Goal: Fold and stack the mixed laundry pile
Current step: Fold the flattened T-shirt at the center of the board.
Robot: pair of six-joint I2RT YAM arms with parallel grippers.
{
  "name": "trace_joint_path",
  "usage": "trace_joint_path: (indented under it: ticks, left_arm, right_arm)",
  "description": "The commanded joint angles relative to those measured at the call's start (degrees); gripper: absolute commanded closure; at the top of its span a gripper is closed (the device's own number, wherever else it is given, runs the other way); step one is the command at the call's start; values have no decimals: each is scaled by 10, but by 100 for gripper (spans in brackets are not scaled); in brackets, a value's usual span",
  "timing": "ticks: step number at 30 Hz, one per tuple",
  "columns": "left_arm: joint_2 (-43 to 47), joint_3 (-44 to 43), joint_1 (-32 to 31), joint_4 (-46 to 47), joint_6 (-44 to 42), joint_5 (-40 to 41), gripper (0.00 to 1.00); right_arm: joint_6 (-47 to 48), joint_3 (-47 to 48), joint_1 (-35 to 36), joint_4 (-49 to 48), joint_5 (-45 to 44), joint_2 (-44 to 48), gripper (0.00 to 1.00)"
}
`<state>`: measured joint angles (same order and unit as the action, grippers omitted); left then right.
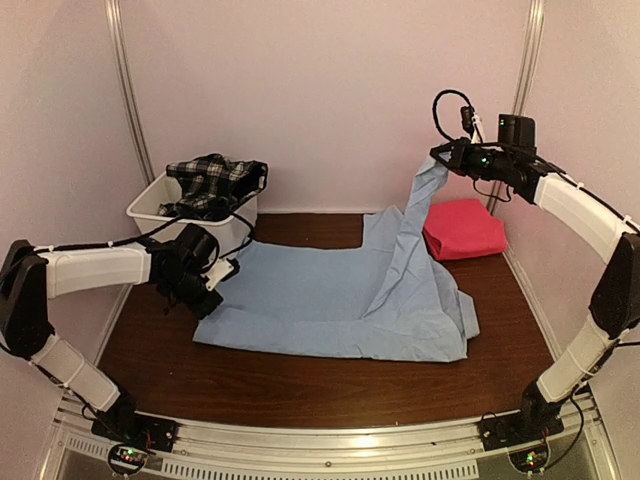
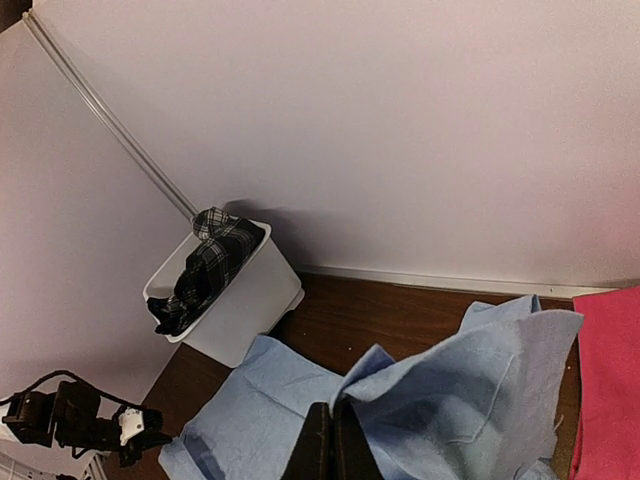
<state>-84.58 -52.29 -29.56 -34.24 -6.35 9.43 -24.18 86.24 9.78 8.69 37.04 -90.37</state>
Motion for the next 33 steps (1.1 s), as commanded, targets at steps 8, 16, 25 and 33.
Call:
trace_joint_path:
  ticks: [8,16,25,33]
  left_arm:
    - [-62,-28,9,19,35,31,100]
    - [-116,-65,23,10,93,49,82]
    - [5,-12,72,35,232,-21,12]
    - [145,121,135,74,395,-187,10]
  right_arm:
    - [7,26,9,-38,-7,-94,100]
    - [44,62,19,61,-52,-172,42]
    - [36,-168,-49,85,-67,31,0]
    - [-70,-439,-45,117,-22,280,20]
